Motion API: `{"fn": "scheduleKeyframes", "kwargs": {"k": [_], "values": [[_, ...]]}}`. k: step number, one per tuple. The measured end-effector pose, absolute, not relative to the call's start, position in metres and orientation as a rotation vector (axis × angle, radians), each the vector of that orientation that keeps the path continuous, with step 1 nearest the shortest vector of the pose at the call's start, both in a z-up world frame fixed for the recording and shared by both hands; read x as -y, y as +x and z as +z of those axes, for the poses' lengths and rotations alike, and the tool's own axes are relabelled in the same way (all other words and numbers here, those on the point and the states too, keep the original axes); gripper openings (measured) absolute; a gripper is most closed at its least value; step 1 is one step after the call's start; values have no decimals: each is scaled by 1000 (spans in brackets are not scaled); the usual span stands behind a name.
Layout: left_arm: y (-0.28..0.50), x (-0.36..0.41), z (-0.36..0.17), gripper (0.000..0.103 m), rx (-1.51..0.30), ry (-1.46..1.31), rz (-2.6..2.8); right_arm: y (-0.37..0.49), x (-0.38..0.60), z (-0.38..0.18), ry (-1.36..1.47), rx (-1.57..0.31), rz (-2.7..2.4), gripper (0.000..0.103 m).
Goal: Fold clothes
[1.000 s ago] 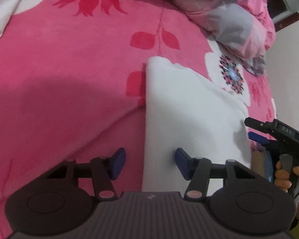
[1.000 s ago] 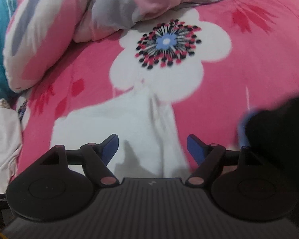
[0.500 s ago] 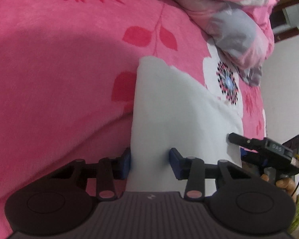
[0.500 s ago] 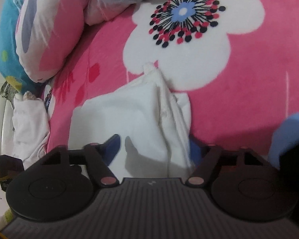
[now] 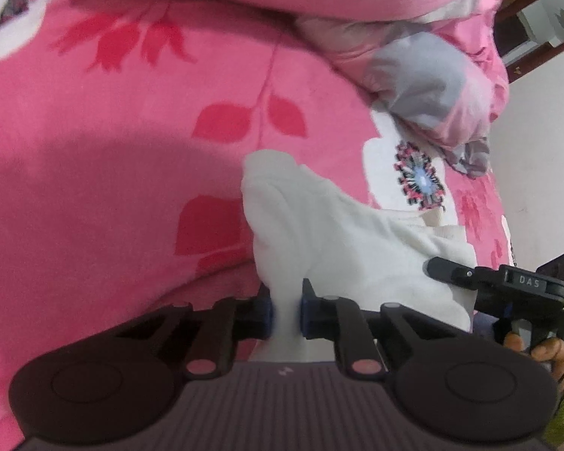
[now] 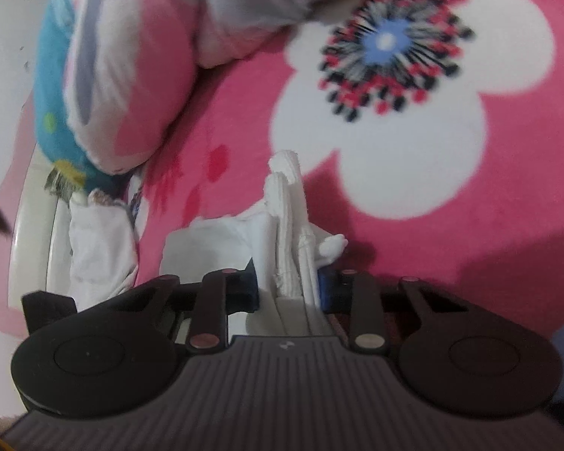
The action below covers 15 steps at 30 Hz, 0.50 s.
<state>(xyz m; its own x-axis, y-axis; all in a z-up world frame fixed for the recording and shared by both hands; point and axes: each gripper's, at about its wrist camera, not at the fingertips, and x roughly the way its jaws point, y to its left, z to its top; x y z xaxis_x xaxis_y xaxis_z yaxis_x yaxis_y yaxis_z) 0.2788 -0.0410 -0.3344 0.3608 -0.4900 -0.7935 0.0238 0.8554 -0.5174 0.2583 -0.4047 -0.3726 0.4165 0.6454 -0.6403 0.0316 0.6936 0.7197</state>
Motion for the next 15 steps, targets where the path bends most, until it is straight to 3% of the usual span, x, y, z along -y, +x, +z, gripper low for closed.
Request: {"fn": "scheduleKeyframes", "kwargs": {"k": [7, 15], "values": [[239, 39, -273, 13, -1066, -424, -370, 217, 398, -314, 712, -939, 459, 24], [177, 47, -187, 13, -1027, -311, -563, 109, 399, -233, 768, -732, 357, 23]]}}
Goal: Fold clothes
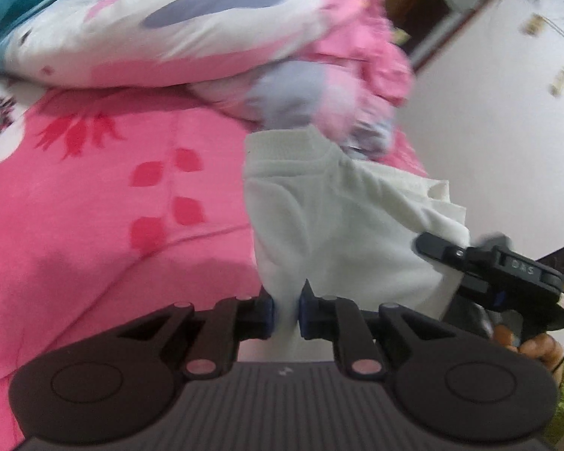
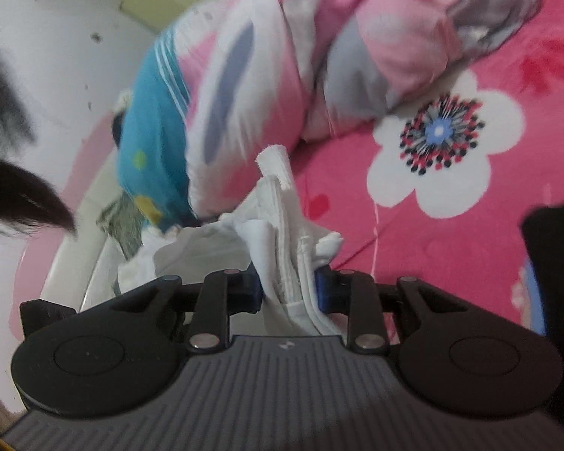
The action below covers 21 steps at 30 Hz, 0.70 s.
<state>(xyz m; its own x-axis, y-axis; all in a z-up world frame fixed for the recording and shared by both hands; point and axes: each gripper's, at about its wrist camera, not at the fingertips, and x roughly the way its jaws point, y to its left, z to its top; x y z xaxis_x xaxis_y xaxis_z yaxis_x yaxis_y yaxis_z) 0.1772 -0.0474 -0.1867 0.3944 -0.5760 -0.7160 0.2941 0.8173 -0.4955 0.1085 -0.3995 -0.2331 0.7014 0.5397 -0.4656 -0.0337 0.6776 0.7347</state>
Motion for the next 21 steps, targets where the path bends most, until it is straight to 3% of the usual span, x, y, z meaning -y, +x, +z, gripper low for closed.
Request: {"fn": "scheduleKeyframes", "kwargs": {"k": [12, 21], "values": [[90, 93, -69, 13, -1015, -199, -977, -78, 406, -113, 831, -501, 46, 23], [57, 170, -75, 13, -1073, -283, -1117, -125, 482, -70, 736, -550, -92, 23]]}}
